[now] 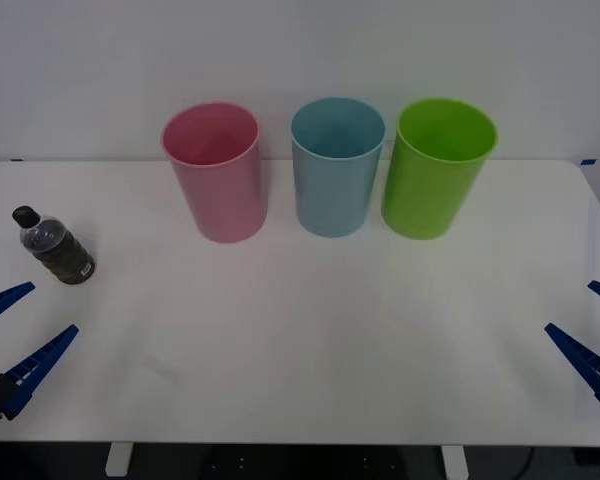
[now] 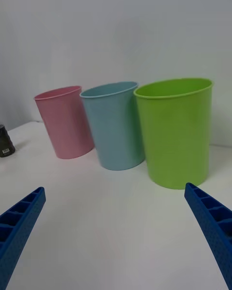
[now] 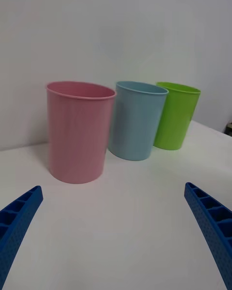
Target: Grasp the object on the table and drop it into the matching bin: aluminum can to the light blue bin, PET bottle to the pink bin.
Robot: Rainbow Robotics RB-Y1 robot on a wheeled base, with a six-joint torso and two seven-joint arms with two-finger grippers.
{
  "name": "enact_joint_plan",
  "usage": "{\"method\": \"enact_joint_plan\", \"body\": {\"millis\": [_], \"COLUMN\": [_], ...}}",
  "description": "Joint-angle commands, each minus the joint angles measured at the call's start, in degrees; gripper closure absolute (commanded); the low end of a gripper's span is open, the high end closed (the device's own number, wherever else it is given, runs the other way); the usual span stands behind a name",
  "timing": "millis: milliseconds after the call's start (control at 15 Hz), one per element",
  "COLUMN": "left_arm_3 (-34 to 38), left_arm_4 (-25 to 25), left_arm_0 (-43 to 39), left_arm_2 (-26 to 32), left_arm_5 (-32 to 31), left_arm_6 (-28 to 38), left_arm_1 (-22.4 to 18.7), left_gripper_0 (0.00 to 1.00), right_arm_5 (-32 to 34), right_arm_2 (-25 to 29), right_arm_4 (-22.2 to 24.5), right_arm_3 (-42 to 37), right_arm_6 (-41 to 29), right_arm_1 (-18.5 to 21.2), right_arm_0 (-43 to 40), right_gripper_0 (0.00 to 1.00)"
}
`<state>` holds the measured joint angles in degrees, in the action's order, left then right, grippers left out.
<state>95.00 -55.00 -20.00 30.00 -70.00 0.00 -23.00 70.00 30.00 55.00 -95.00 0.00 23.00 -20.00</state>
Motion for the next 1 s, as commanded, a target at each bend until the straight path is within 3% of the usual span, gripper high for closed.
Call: {"method": "enact_joint_plan", "body": {"millis": [67, 200, 667, 1000], "left_arm_3": [0.0, 0.0, 0.0, 0.0], "left_arm_4": [0.0, 0.6, 1.6, 1.4], "left_arm_0": [0.0, 1.0, -0.3, -2.9], "left_arm_2": [0.0, -0.7, -1.5, -2.3], "left_arm_5": [0.0, -0.1, 2.7, 11.9], "left_arm_6": [0.0, 0.2, -0.3, -2.4], "left_arm_1": [0.0, 1.6, 0.6, 0.6], "left_gripper_0": [0.0, 0.0, 0.0, 0.0], "right_arm_5": [0.0, 0.0, 0.0, 0.0], "right_arm_2": [0.0, 0.0, 0.0, 0.0], "right_arm_4": [0.0, 0.0, 0.0, 0.0], "right_arm_3": [0.0, 0.0, 0.0, 0.0], "right_arm_6": [0.0, 0.0, 0.0, 0.0], "right_arm_1": [0.0, 0.0, 0.0, 0.0], "right_arm_0": [0.0, 0.0, 0.0, 0.0], "right_gripper_0": [0.0, 0.0, 0.0, 0.0]}}
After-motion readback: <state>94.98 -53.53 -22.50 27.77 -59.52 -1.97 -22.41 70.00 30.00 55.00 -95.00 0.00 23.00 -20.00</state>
